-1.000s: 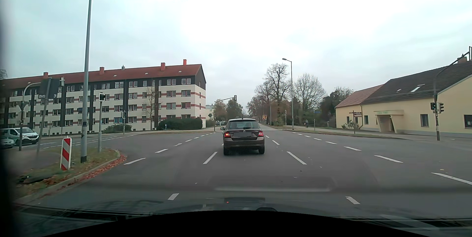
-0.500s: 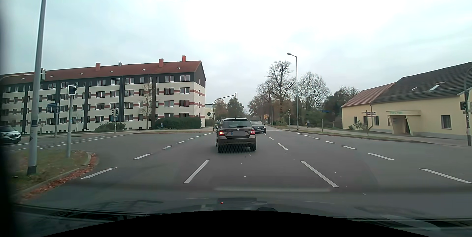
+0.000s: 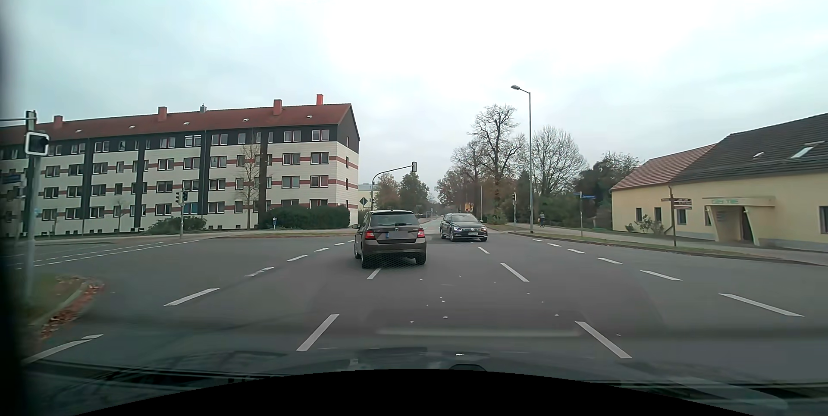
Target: Follow the waypoints while adhering to traffic rules and regulations
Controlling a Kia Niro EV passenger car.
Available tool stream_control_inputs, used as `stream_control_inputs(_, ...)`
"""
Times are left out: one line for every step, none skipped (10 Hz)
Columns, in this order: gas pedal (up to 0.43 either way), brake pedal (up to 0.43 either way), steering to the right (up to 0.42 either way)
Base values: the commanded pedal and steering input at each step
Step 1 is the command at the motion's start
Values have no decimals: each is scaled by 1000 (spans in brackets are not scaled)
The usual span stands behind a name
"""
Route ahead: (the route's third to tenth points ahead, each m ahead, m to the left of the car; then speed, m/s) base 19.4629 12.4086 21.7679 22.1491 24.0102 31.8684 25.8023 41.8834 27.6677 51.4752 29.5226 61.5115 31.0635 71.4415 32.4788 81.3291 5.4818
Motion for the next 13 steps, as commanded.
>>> stream_control_inputs(228, 0, -6)
stream_control_inputs(220, 0, -6)
stream_control_inputs(209, 0, -5)
stream_control_inputs(209, 0, -6)
stream_control_inputs(197, 0, -6)
stream_control_inputs(189, 0, -10)
stream_control_inputs(189, 0, -23)
stream_control_inputs(169, 0, -40)
stream_control_inputs(169, 0, -57)
stream_control_inputs(150, 0, -80)
stream_control_inputs(138, 0, -101)
stream_control_inputs(138, 0, -122)
stream_control_inputs(138, 0, -144)
